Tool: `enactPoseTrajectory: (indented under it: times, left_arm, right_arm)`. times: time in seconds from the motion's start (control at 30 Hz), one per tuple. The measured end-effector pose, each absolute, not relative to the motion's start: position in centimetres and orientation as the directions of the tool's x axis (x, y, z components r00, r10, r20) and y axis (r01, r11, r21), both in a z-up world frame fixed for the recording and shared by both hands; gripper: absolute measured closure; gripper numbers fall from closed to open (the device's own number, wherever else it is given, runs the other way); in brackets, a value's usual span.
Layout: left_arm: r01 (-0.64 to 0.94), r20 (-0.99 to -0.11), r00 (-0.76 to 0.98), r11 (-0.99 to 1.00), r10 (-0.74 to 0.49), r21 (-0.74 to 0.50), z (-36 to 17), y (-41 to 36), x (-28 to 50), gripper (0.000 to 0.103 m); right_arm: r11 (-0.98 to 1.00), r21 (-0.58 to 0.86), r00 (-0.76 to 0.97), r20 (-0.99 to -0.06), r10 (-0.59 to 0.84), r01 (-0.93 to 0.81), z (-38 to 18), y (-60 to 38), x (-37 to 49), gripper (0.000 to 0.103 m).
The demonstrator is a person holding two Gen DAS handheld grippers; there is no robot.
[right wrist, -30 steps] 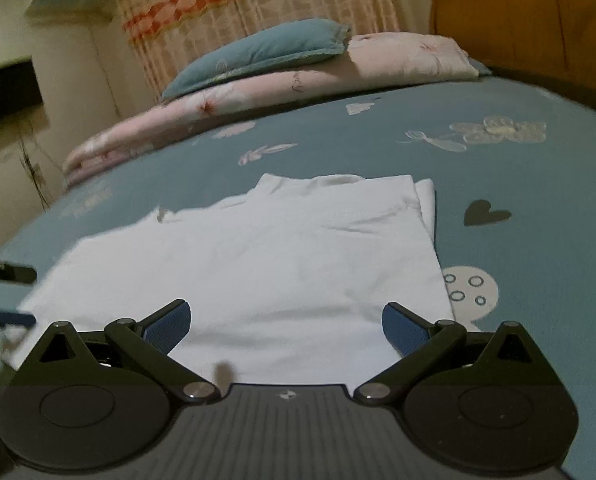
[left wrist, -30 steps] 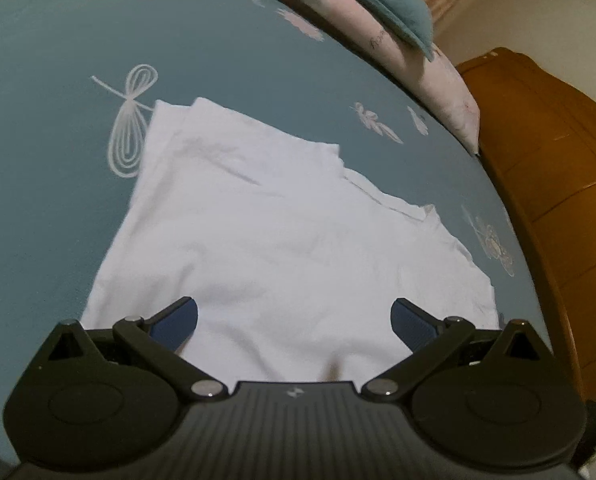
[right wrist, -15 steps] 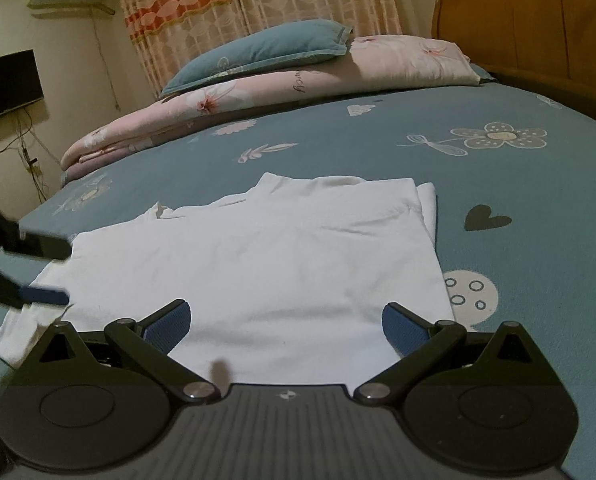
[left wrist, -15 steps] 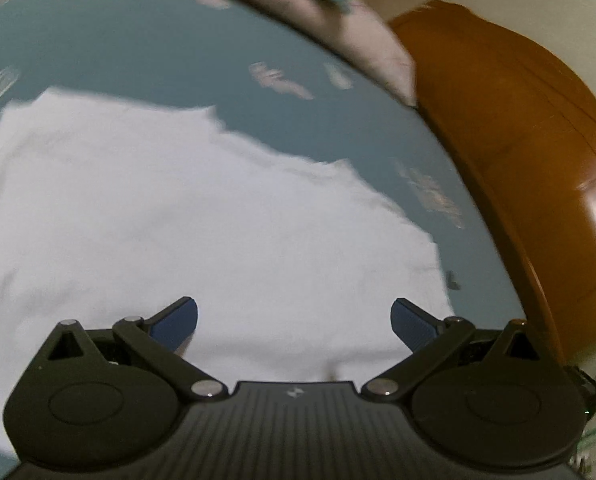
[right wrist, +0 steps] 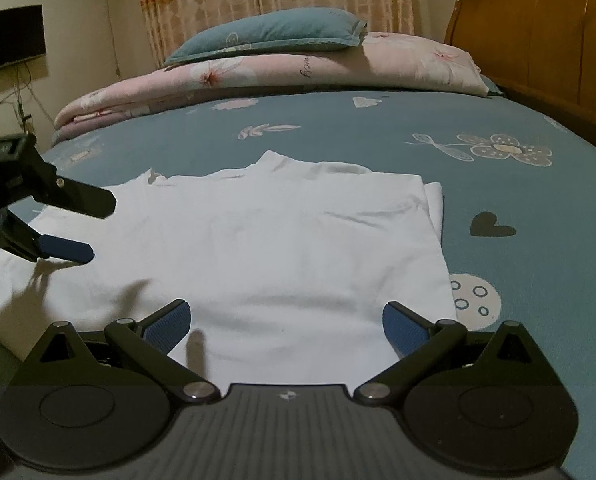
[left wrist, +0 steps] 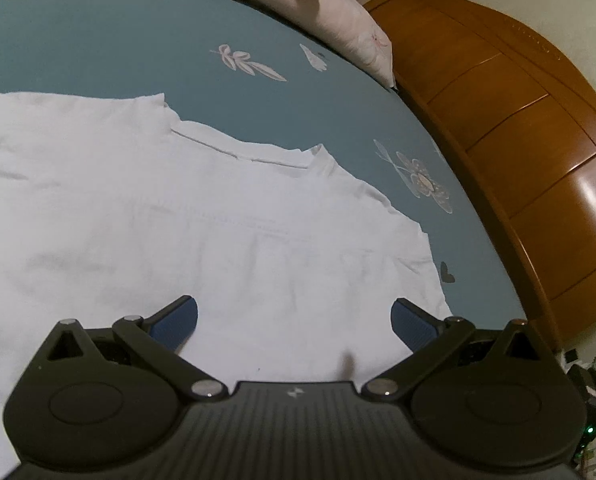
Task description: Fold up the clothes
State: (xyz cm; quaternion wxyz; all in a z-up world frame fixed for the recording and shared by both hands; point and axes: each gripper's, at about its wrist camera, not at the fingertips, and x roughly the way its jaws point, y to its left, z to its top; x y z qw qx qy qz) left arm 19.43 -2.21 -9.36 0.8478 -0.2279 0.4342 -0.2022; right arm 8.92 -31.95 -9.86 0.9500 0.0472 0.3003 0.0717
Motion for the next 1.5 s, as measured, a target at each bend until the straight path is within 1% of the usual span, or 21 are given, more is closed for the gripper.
enactPoseTrajectory:
  times: [0.07, 0.17, 0.23, 0.3, 0.43, 0.5, 0.6, 0.67, 0.77, 0.87, 1.0, 1.17, 1.3, 1.4, 1.5]
  left_arm:
    - [0.136, -0.641, 0.541, 0.808, -0.545, -0.573, -9.4, -2.1, 19.5, 0.001]
    - [0.153, -0.653, 0.526, 0.816, -0.545, -0.558, -9.2, -2.2, 19.7, 0.001]
    - [0.133, -0.685, 0.533, 0.849, -0.497, -0.512, -8.4, -2.6, 19.3, 0.001]
    - [0.159, -0.694, 0.549, 0.873, -0.466, -0.46, -7.7, -3.2, 18.3, 0.001]
    - [0.244, -0.687, 0.52, 0.858, -0.509, -0.451, -8.0, -4.2, 16.1, 0.001]
    - [0.257, -0.695, 0.515, 0.864, -0.502, -0.433, -8.6, -4.3, 15.3, 0.001]
    - [0.234, -0.703, 0.506, 0.864, -0.5, -0.446, -8.9, -4.0, 14.2, 0.001]
    - [0.249, -0.699, 0.524, 0.872, -0.487, -0.421, -8.5, -4.0, 13.0, 0.001]
    - [0.286, -0.708, 0.548, 0.895, -0.445, -0.341, -8.1, -4.2, 11.3, 0.001]
    - [0.292, -0.722, 0.542, 0.902, -0.429, -0.317, -8.6, -4.3, 10.5, 0.001]
    - [0.279, -0.715, 0.548, 0.901, -0.434, -0.332, -9.5, -3.8, 10.0, 0.001]
    - [0.302, -0.702, 0.551, 0.892, -0.451, -0.337, -9.5, -3.5, 9.7, 0.001]
    - [0.294, -0.663, 0.554, 0.863, -0.504, -0.411, -9.7, -2.2, 9.4, 0.001]
    - [0.236, -0.645, 0.546, 0.837, -0.534, -0.494, -9.4, -0.8, 9.5, 0.001]
    - [0.21, -0.601, 0.6, 0.829, -0.528, -0.519, -8.2, 1.4, 9.2, 0.001]
  right_arm:
    - [0.985, 0.133, 0.81, -0.563, 0.165, -0.107, -9.9, -32.0, 8.9, 0.0]
    - [0.984, 0.137, 0.81, -0.561, 0.169, -0.11, -9.9, -32.1, 8.9, 0.0]
    - [0.984, 0.143, 0.812, -0.557, 0.172, -0.111, -9.8, -32.2, 8.9, 0.0]
    - [0.981, 0.157, 0.815, -0.551, 0.18, -0.11, -9.6, -32.4, 8.8, 0.0]
    - [0.968, 0.231, 0.822, -0.528, 0.212, -0.101, -9.4, -33.4, 8.7, 0.0]
    - [0.96, 0.262, 0.825, -0.519, 0.223, -0.095, -9.4, -33.8, 8.7, 0.0]
    - [0.955, 0.281, 0.833, -0.504, 0.227, -0.09, -9.2, -34.2, 8.5, 0.0]
    - [0.956, 0.281, 0.841, -0.494, 0.22, -0.085, -9.1, -34.3, 8.4, 0.0]
    - [0.955, 0.286, 0.849, -0.482, 0.215, -0.079, -9.0, -34.4, 8.3, 0.0]
    - [0.957, 0.279, 0.853, -0.478, 0.208, -0.077, -9.0, -34.3, 8.3, 0.0]
    - [0.962, 0.262, 0.858, -0.476, 0.195, -0.073, -9.1, -34.2, 8.2, 0.0]
    - [0.966, 0.247, 0.856, -0.482, 0.185, -0.069, -9.2, -34.0, 8.2, 0.0]
    - [0.975, 0.209, 0.86, -0.48, 0.174, -0.081, -9.1, -33.4, 8.0, 0.0]
    - [0.982, 0.161, 0.871, -0.464, 0.16, -0.094, -9.0, -32.6, 7.6, 0.0]
    - [0.982, 0.151, 0.886, -0.433, 0.168, -0.112, -8.8, -31.9, 6.8, 0.0]
